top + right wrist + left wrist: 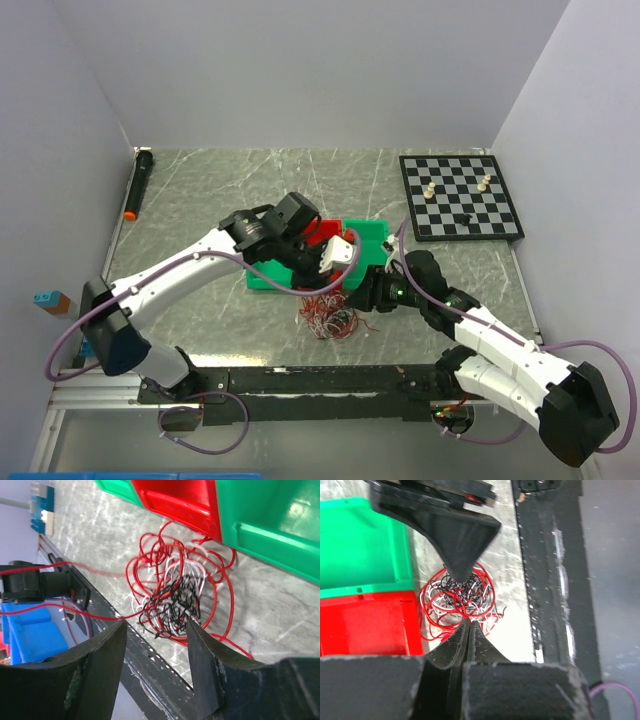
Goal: Untangle the cables
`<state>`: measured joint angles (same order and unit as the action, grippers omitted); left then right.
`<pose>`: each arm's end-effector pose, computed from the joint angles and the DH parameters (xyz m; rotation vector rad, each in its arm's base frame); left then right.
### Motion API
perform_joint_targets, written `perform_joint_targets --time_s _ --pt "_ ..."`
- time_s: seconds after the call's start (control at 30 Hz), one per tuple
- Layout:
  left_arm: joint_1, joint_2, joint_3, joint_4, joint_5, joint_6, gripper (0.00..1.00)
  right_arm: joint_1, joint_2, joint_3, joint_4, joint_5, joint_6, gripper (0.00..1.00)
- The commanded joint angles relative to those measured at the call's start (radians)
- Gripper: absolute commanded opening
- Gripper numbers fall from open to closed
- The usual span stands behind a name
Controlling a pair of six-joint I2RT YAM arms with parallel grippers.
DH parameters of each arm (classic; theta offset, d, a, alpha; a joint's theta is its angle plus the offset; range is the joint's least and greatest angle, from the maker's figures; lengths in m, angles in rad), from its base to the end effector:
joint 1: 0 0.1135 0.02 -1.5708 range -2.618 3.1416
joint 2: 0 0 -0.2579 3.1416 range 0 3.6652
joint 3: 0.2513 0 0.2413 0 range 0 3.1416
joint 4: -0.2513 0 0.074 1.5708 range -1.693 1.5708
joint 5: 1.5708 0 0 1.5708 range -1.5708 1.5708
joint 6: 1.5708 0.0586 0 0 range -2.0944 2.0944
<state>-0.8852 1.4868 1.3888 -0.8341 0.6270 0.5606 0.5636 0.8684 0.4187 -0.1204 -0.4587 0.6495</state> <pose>0.1692 -0.2611 0.3098 1.8269 1.6718 -0.9194 0.1522 0.1269 0.1945 -0.1947 2.3130 1.1593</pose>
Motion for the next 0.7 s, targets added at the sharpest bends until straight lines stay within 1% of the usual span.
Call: perform_joint_targets --time_s 0.0,0.2,0.27,0.4,0.53,0.6,0.67 --pt "-0.003 -0.068 0.036 -0.068 0.049 -0.036 0.02 -0.005 -0.005 0.055 0.039 -0.029 -0.013 0.59" --pt "-0.003 -0.109 0.049 -0.066 0.069 -0.096 0.02 -0.002 0.052 0.048 0.105 -0.051 0.012 0.59" --pt "-0.003 -0.12 0.044 -0.053 0.05 -0.117 0.01 0.002 0.067 0.037 0.14 -0.058 0.022 0.59" --pt "-0.003 -0.129 0.052 -0.033 0.016 -0.148 0.01 0.024 0.109 0.035 0.159 -0.043 0.022 0.59" --pt "-0.003 -0.135 0.078 -0.023 -0.012 -0.177 0.01 0.041 0.158 0.026 0.172 -0.006 0.006 0.56" --pt "-0.003 -0.138 0.093 -0.02 -0.042 -0.186 0.01 0.042 0.181 0.011 0.209 -0.001 0.018 0.55" --pt "-0.003 -0.143 0.105 -0.008 -0.082 -0.209 0.01 0.045 0.214 -0.004 0.248 0.008 0.03 0.52"
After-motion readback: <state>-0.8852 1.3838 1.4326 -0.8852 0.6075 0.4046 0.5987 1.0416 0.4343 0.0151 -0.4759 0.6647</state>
